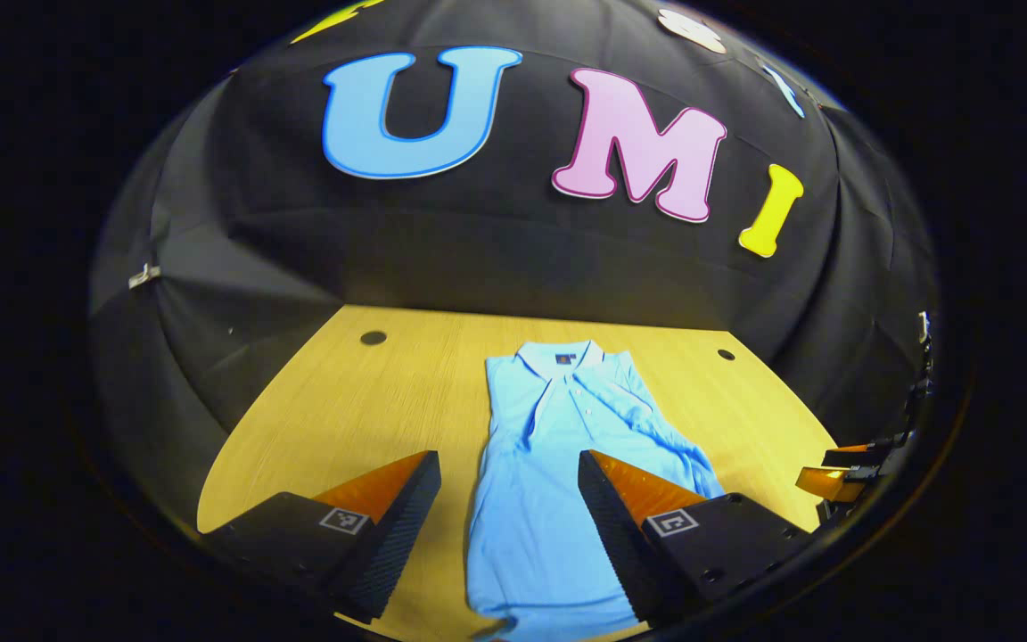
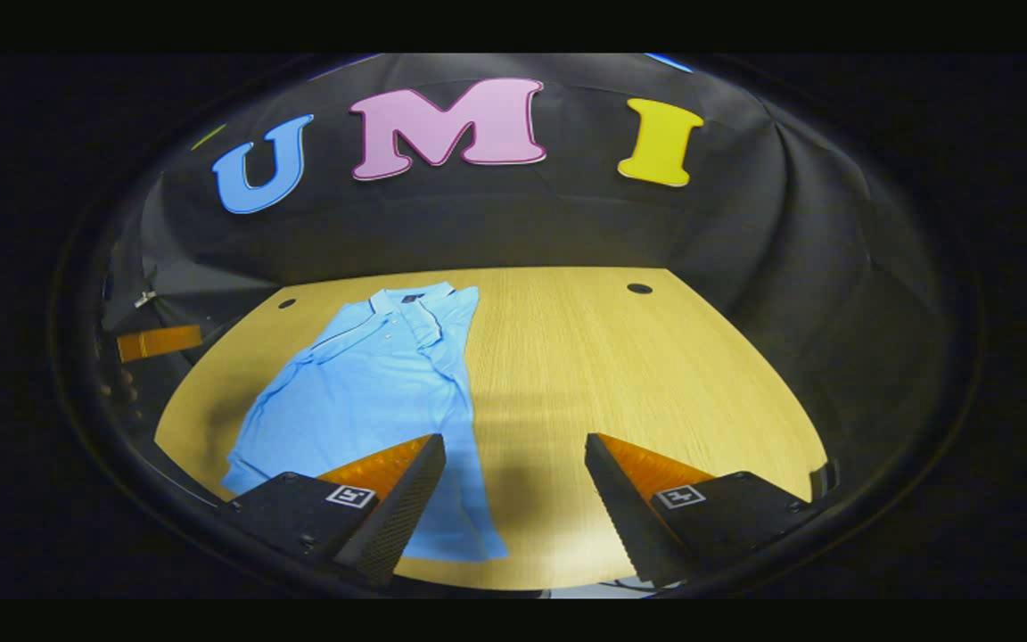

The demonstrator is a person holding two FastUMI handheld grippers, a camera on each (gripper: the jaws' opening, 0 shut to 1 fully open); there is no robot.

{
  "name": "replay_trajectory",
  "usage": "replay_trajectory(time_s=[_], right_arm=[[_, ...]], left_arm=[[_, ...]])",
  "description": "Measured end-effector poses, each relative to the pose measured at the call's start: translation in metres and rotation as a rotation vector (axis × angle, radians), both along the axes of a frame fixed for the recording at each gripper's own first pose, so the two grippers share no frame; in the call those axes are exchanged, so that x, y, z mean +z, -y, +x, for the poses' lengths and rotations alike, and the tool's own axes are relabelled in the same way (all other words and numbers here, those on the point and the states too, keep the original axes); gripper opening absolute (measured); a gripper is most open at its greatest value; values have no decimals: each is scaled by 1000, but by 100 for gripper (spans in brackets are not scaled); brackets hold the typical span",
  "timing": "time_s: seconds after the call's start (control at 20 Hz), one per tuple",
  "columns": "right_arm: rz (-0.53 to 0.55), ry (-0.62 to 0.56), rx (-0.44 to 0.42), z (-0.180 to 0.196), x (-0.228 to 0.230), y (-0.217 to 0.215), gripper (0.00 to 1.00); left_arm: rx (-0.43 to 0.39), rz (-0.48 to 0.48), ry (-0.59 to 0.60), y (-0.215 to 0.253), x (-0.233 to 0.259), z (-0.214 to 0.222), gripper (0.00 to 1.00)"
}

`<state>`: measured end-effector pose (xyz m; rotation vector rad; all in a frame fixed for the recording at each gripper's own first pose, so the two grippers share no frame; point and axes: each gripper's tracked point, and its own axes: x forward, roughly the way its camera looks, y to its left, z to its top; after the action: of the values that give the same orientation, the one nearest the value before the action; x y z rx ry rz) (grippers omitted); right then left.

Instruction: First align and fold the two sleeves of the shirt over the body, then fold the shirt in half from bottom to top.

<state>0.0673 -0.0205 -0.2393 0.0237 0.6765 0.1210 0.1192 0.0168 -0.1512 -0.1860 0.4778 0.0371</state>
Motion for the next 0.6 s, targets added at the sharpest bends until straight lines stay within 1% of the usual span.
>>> replay_trajectory(time_s=[0.15,0.25,0.4,0.5,0.55,0.6], right_arm=[[-5,-36,-19,-33,-8,5,98],[-2,-63,-28,-51,-19,3,98],[-3,-111,-48,-64,-44,2,98],[24,-156,-52,-70,-61,-8,98],[31,-170,-49,-72,-67,-12,94],[30,-183,-36,-76,-75,-17,98]], left_arm=[[26,-19,-91,-13,-43,-60,97],[27,-27,-150,-13,-73,-94,97],[8,-2,-237,-8,-117,-126,97],[-20,10,-262,4,-131,-134,97],[-36,5,-269,13,-135,-134,97],[-52,-7,-277,22,-140,-131,97]])
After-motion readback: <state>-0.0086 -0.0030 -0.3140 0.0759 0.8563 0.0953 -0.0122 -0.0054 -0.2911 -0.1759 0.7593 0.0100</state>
